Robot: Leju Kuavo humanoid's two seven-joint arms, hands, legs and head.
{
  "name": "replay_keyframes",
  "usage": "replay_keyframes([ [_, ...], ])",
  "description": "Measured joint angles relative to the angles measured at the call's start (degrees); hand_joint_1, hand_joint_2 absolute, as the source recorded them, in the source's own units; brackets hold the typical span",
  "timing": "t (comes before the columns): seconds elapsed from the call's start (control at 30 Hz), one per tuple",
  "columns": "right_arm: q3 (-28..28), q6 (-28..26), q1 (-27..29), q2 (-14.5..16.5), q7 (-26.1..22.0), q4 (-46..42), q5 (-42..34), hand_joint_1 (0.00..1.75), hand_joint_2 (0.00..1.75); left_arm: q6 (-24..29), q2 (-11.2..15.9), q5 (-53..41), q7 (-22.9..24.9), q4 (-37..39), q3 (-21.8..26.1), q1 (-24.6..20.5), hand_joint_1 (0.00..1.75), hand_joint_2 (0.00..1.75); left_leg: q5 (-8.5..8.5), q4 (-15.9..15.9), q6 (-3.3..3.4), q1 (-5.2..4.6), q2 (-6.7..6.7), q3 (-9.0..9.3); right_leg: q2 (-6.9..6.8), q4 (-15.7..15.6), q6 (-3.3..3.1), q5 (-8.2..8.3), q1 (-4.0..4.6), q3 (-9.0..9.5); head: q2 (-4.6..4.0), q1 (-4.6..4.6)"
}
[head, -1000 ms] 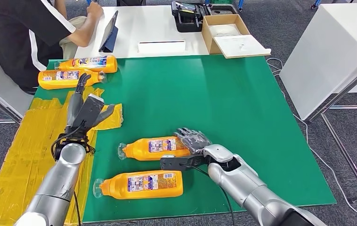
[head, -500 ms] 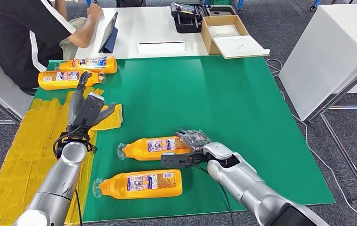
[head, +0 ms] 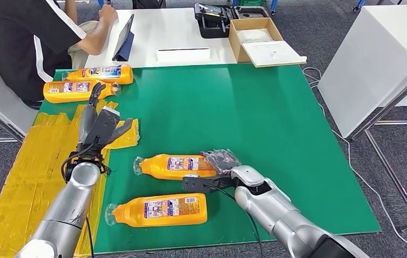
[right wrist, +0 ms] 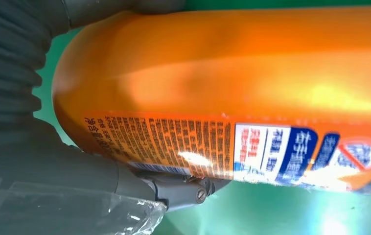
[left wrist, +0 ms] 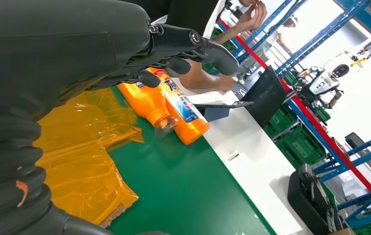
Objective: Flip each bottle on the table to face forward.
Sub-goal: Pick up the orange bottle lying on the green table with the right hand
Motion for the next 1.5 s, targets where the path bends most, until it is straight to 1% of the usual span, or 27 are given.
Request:
replay_keyframes([
  [0.13, -3.3, -7.2, 2.4, 0.3, -0.7, -1.8, -1.2, 1.75, 1.75, 1.0, 0.0, -0.4, 0.0, 0.0, 0.1, 0.5, 0.0, 1.75, 0.05, 0.0, -0.06, -0.01, -0.04, -0.12, -0.03, 0.1, 0.0, 0.0, 0.01, -0.02, 0.0, 0.01],
  [0.23, -6.3, -14.0, 3.9, 0.4, -0.5, -4.5, -0.2, 1.75, 1.75, 1.8, 0.0, -0.7, 0.0, -0.2, 0.3, 1.1, 0.0, 1.75, 0.05, 0.0, -0.08, -0.02, -0.04, -0.16, -0.03, 0.1, 0.0, 0.0, 0.01, -0.05, 0.0, 0.01],
  [0.3, -8.5, -17.4, 4.7, 0.6, -0.5, -6.6, 0.5, 1.75, 1.75, 1.9, 0.0, -0.7, -0.1, -0.5, 0.5, 1.4, 0.0, 1.75, 0.05, 0.0, -0.08, -0.02, -0.04, -0.19, -0.03, 0.1, 0.0, -0.01, 0.01, -0.08, 0.0, 0.01],
  [0.37, -10.5, -19.3, 5.3, 0.8, -0.6, -8.4, 0.9, 1.75, 1.75, 2.0, 0.0, -0.7, -0.1, -0.9, 0.7, 1.7, 0.0, 1.75, 0.05, 0.0, -0.08, -0.03, -0.05, -0.21, -0.03, 0.1, 0.0, -0.01, 0.01, -0.09, 0.0, 0.01],
  [0.53, -13.3, -20.8, 6.4, 1.1, -1.2, -11.0, 1.3, 1.75, 1.75, 2.0, 0.0, -0.7, -0.2, -1.7, 0.7, 2.0, 0.0, 1.75, 0.05, 0.0, -0.08, -0.04, -0.05, -0.22, -0.03, 0.1, 0.0, -0.01, 0.01, -0.09, 0.0, 0.01],
  [0.7, -15.8, -25.3, 7.2, 1.6, -1.8, -13.2, 3.2, 1.75, 1.75, 2.5, 0.0, -1.0, -0.1, -2.7, 0.9, 2.4, 0.0, 1.75, 0.05, 0.0, -0.08, -0.05, -0.05, -0.22, -0.03, 0.1, 0.0, -0.01, 0.01, -0.1, 0.0, 0.0],
  [0.73, -16.3, -26.1, 7.3, 1.6, -1.7, -13.7, 3.6, 1.75, 1.75, 1.7, 0.0, 0.0, -0.3, -2.8, 0.9, 2.4, 0.0, 1.75, 0.05, 0.0, -0.08, -0.05, -0.05, -0.22, -0.03, 0.1, 0.0, -0.01, 0.01, -0.11, 0.0, 0.01],
  [0.77, -16.9, -26.9, 7.3, 1.7, -1.8, -14.1, 3.7, 1.75, 1.75, -0.3, -0.1, 2.3, -0.5, -2.9, 0.9, 2.3, 0.0, 1.75, 0.05, 0.0, -0.08, -0.05, -0.05, -0.22, -0.03, 0.1, 0.0, -0.01, 0.01, -0.12, 0.0, 0.01],
  [0.8, -17.4, -27.6, 7.4, 1.8, -2.4, -14.5, 3.4, 1.75, 1.75, -3.3, -0.3, 5.9, -0.8, -2.9, 0.9, 2.3, 0.0, 1.75, 0.05, 0.0, -0.08, -0.05, -0.05, -0.22, -0.03, 0.1, 0.0, -0.01, 0.01, -0.13, 0.0, 0.01],
  [0.87, -18.3, -29.0, 7.3, 2.2, -4.5, -15.1, 1.7, 1.75, 1.75, -11.8, -1.0, 15.5, -1.0, -2.9, 0.8, 2.3, 0.0, 1.75, 0.05, 0.0, -0.08, -0.05, -0.05, -0.22, -0.03, 0.1, 0.0, -0.01, 0.0, -0.15, 0.0, 0.01],
  [0.93, -19.1, -29.5, 7.2, 2.9, -7.5, -15.2, -1.1, 1.75, 1.75, -18.9, -2.1, 22.8, -0.8, -2.3, -0.5, 2.0, 0.0, 1.75, 0.05, 0.0, -0.08, -0.07, -0.05, -0.23, -0.04, 0.1, 0.0, 0.0, 0.0, -0.16, 0.0, 0.0],
  [0.97, -19.4, -29.4, 7.1, 3.4, -9.0, -15.2, -2.9, 1.75, 1.75, -20.9, -2.6, 25.0, -0.7, -1.8, -1.7, 1.7, 0.0, 1.75, 0.05, 0.0, -0.07, -0.07, -0.05, -0.23, -0.04, 0.1, 0.0, 0.0, 0.0, -0.16, 0.0, 0.01],
  [1.03, -20.0, -28.6, 7.0, 4.1, -12.3, -15.2, -7.1, 1.75, 1.75, -22.4, -3.5, 27.5, -0.5, -1.0, -4.9, 1.0, 0.0, 1.75, 0.05, 0.0, -0.07, -0.08, -0.05, -0.24, -0.03, 0.1, 0.01, 0.0, 0.0, -0.16, 0.0, 0.01],
  [1.13, -20.7, -27.5, 7.0, 5.0, -16.6, -15.1, -12.4, 1.75, 1.75, -22.2, -4.5, 29.3, 0.3, -0.7, -9.4, 0.0, 0.0, 1.75, 0.05, 0.0, -0.07, -0.09, -0.05, -0.26, -0.03, 0.1, 0.01, 0.0, 0.0, -0.16, 0.0, 0.01],
  [1.27, -21.5, -27.3, 7.2, 5.8, -19.7, -15.1, -15.2, 1.75, 1.75, -21.0, -5.1, 30.2, 1.0, -0.6, -12.8, -1.1, 0.0, 1.75, 0.05, 0.0, -0.07, -0.09, -0.04, -0.27, -0.03, 0.1, 0.01, 0.0, 0.0, -0.18, 0.0, -0.01],
  [1.37, -21.9, -27.3, 7.3, 6.4, -21.1, -14.9, -16.4, 1.75, 1.75, -19.1, -5.3, 29.5, 1.1, -0.6, -14.5, -1.7, 0.0, 1.75, 0.05, 0.0, -0.07, -0.08, -0.04, -0.26, -0.03, 0.1, 0.0, 0.0, 0.0, -0.19, 0.0, -0.01],
  [1.5, -21.9, -26.2, 7.3, 6.9, -21.3, -14.3, -17.2, 1.75, 1.75, -18.4, -5.6, 29.2, 1.1, -0.6, -15.7, -2.1, 0.0, 1.75, 0.05, 0.0, -0.08, -0.06, -0.04, -0.26, -0.03, 0.1, 0.0, 0.0, 0.0, -0.2, 0.0, 0.0],
])
